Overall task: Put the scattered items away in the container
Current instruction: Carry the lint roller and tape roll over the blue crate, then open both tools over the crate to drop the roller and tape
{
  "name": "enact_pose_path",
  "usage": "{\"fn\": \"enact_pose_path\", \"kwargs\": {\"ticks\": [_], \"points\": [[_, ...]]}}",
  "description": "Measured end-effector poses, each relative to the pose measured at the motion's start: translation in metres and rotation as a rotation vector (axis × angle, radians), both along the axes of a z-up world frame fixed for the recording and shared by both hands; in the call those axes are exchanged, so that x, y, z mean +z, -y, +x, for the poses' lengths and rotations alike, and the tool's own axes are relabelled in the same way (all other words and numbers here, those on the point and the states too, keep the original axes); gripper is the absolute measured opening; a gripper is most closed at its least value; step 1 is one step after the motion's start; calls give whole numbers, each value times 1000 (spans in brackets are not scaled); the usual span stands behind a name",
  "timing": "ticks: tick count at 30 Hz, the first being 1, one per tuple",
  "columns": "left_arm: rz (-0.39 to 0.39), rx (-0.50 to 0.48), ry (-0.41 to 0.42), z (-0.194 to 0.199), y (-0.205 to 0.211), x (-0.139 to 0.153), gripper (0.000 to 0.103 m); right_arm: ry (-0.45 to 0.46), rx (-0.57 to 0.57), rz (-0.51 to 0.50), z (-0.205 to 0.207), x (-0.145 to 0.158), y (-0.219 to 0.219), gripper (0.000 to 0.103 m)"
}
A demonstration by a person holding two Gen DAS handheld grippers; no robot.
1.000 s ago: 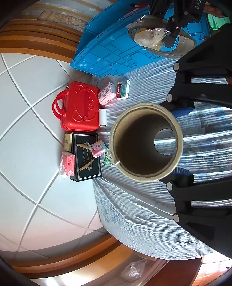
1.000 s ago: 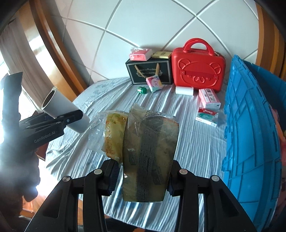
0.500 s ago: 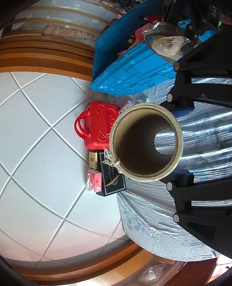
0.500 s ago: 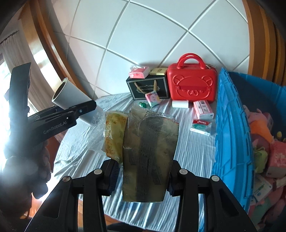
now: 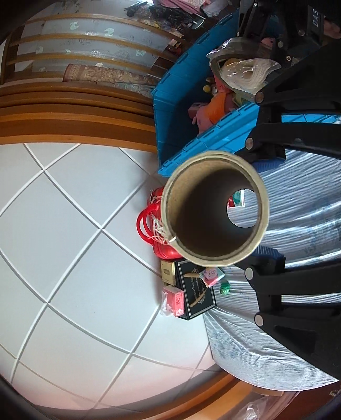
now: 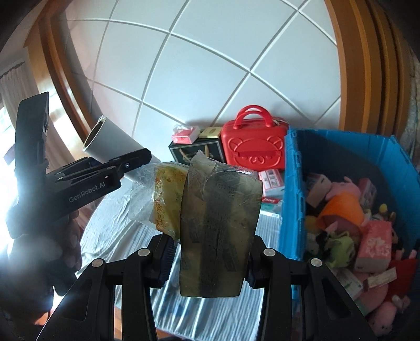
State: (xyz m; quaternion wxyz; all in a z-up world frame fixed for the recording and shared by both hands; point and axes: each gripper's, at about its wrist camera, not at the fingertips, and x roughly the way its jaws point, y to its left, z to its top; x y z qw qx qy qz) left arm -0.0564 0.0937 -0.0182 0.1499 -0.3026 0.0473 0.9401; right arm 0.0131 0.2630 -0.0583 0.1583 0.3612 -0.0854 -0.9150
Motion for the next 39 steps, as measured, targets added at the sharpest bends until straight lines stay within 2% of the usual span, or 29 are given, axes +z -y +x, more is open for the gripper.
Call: {"fn": "enact_pose_path", "kwargs": {"ticks": [8, 21, 29, 35, 36, 37, 38, 39], "points": [[-1, -108, -15, -1, -69, 11, 45, -16, -120, -6, 7, 8, -73, 42], [-42, -307, 40, -4, -185, 5, 45, 1, -332, -15, 27, -7, -173, 42], [-55, -422, 58, 3, -245, 3, 45, 52, -427, -3, 38, -25, -217, 42], [-35, -478, 71, 6, -267, 1, 45, 85, -464, 31, 47, -33, -234, 42], [-20, -494, 84, 4, -270, 1, 45, 88, -471, 35, 48, -34, -237, 44], [-9, -509, 102, 2, -272, 0, 46, 93, -480, 48, 47, -35, -240, 51], [-15, -510, 120, 1, -276, -3, 67, 104, -492, 76, 47, -36, -241, 58], [-25, -494, 125, -1, -279, -5, 83, 120, -504, 105, 45, -38, -242, 85]]}}
